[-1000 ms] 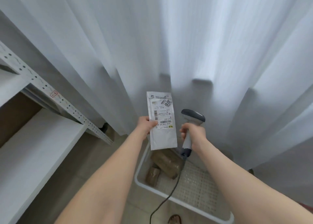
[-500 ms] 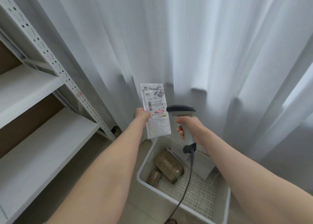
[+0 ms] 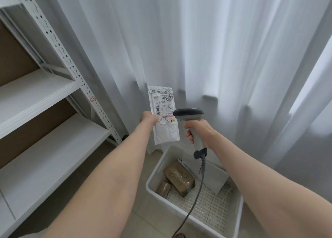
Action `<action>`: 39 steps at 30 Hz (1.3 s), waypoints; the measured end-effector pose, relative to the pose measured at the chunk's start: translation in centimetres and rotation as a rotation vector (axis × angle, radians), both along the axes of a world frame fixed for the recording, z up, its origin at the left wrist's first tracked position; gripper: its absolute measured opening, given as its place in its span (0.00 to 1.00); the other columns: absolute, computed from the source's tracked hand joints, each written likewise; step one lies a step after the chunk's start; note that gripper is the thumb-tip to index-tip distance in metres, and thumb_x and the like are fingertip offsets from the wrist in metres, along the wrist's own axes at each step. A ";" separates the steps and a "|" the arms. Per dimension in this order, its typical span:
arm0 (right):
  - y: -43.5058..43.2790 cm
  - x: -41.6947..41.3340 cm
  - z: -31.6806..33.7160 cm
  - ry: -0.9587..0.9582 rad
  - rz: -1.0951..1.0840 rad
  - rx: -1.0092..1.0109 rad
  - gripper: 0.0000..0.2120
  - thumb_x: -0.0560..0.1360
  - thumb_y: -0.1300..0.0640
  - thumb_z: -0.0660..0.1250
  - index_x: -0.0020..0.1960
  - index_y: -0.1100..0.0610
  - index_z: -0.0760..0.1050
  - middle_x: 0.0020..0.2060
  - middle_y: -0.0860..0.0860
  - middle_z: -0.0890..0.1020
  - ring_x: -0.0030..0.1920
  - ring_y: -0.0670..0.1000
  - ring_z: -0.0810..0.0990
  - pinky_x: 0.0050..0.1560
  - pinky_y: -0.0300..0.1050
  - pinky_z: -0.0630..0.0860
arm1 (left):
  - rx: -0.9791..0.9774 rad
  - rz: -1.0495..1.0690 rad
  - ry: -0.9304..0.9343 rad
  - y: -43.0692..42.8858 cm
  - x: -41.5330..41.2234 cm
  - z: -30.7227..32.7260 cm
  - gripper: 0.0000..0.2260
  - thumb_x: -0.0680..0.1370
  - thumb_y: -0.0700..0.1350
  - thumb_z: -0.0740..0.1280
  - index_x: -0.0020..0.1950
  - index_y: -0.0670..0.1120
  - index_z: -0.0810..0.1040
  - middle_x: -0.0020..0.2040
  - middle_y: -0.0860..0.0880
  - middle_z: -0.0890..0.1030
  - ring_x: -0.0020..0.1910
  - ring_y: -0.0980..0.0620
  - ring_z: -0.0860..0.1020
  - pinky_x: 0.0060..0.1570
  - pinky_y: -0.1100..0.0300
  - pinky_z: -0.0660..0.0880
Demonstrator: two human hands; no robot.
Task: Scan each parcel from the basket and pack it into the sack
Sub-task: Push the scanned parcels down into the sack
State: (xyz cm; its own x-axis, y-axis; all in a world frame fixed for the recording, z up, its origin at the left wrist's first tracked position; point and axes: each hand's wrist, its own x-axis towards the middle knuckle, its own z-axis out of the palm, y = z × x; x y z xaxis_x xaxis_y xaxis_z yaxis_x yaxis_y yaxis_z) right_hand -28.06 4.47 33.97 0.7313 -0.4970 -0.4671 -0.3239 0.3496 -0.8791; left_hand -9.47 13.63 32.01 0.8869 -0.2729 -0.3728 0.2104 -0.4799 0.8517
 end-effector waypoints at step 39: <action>36.5 14.5 0.6 -0.065 0.243 0.127 0.02 0.74 0.65 0.69 0.45 0.64 0.76 0.30 0.56 0.80 0.25 0.50 0.77 0.28 0.41 0.76 | -0.083 0.401 0.045 46.1 4.9 1.6 0.10 0.75 0.34 0.69 0.56 0.38 0.78 0.54 0.43 0.81 0.43 0.48 0.80 0.44 0.56 0.77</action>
State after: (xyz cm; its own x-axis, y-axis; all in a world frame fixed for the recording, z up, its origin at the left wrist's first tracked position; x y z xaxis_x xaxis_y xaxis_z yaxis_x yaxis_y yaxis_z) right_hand -13.60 40.92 34.61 0.8523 -0.2436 -0.4628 -0.3563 0.3775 -0.8548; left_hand -4.56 59.68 33.65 0.9123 0.0604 -0.4050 0.4048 -0.2819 0.8699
